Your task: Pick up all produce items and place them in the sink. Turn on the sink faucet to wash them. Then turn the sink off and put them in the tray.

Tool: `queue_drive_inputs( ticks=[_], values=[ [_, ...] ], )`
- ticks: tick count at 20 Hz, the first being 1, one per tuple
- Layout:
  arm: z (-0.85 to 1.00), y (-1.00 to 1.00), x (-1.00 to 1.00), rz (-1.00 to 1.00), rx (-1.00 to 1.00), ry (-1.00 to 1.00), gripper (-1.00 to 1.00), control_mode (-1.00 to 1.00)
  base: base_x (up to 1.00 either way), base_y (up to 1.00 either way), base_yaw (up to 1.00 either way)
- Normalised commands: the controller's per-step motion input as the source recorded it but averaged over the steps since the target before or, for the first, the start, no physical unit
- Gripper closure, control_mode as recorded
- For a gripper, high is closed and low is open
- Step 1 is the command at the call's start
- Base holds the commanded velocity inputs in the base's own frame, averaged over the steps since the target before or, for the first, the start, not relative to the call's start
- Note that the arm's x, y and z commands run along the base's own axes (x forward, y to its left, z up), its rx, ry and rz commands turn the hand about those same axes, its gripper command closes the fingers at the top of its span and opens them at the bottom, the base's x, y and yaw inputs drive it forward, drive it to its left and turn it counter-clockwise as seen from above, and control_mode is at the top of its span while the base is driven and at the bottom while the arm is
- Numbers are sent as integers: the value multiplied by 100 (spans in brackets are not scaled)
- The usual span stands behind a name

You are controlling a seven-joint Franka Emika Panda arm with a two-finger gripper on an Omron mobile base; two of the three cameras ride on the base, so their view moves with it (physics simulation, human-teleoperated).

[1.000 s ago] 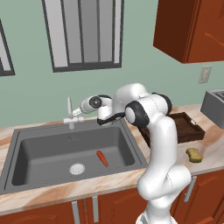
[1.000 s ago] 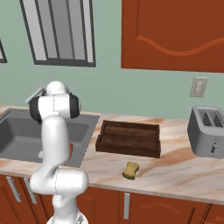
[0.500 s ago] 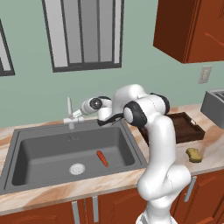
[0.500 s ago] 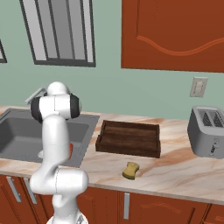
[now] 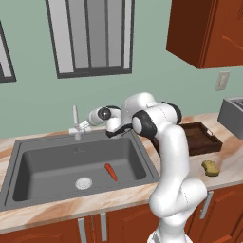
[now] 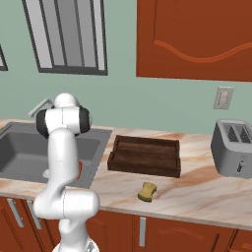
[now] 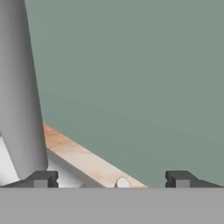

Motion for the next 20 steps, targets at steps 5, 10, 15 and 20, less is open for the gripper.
queue_drive_inputs(
  ticks=[5, 10, 15, 20],
  values=[
    [-12, 2, 1, 2, 0, 0, 100, -100, 0, 0, 0],
    [-5, 2, 0, 2, 0, 0, 100, -100, 0, 0, 0],
    [0, 0, 0, 0, 0, 0, 100, -100, 0, 0, 0],
    [0, 0, 0, 0, 0, 0, 100, -100, 0, 0, 0]
  ],
)
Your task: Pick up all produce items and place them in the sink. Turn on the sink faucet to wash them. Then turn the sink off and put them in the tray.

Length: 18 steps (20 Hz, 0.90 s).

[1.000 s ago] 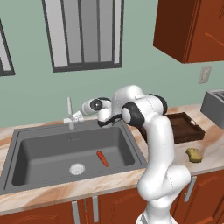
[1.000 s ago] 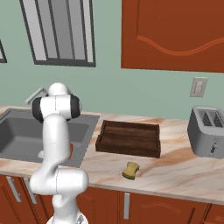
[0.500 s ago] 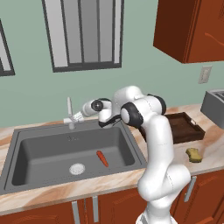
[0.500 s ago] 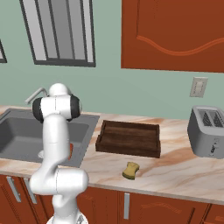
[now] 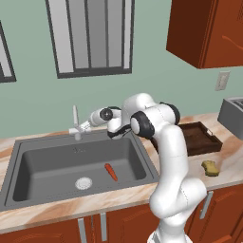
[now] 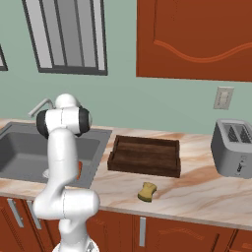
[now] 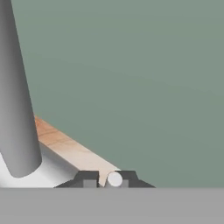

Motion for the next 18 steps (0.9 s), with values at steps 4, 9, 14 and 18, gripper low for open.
queue_drive_inputs(
  ticks=[4, 9, 14, 18],
  values=[
    [0, 0, 0, 0, 0, 0, 100, -100, 0, 0, 0],
    [0, 0, 0, 0, 0, 0, 100, -100, 0, 0, 0],
    [0, 0, 0, 0, 0, 0, 100, -100, 0, 0, 0],
    [0, 0, 0, 0, 0, 0, 100, -100, 0, 0, 0]
  ],
)
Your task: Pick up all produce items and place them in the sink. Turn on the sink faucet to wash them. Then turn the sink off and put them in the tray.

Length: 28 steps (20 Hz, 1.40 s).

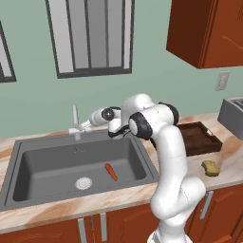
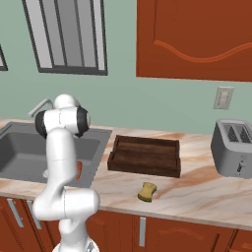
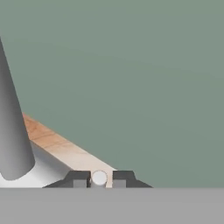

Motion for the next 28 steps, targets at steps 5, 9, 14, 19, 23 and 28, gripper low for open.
queue_drive_inputs(
  ticks=[5, 9, 14, 19, 23, 28],
  values=[
    [0, 0, 0, 0, 0, 4, 100, -100, 0, 0, 0],
    [0, 0, 0, 0, 0, 10, 100, -100, 0, 0, 0],
    [0, -7, 0, -6, 2, 19, 100, -100, 0, 0, 0],
    [-5, -9, 0, -8, 1, 21, 100, -100, 0, 0, 0],
    [-2, -10, 0, -5, 2, 4, 100, -100, 0, 0, 0],
    [-7, -18, -4, -6, 5, 8, 100, -100, 0, 0, 0]
  ],
)
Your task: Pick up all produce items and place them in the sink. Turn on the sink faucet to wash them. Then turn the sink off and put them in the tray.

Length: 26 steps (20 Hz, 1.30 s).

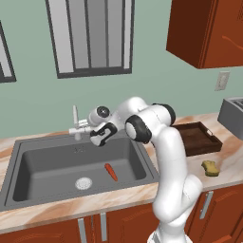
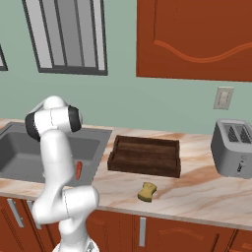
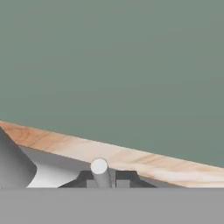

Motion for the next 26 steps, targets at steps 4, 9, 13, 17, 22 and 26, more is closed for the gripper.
queue_drive_inputs(
  ticks=[4, 9, 13, 17, 22, 26],
  values=[
    [-12, -24, -10, -8, 7, 11, 100, -100, 0, 0, 0],
    [-16, -23, -8, -9, 6, 12, 100, -100, 0, 0, 0],
    [-21, -22, -3, -8, 4, 9, 100, -100, 0, 0, 0],
    [-25, -24, -6, -7, 2, 2, 100, -100, 0, 0, 0],
    [-24, -26, -8, -6, 0, 0, 100, -100, 0, 0, 0],
    [-28, -35, -7, -5, 1, 0, 100, -100, 0, 0, 0]
  ],
)
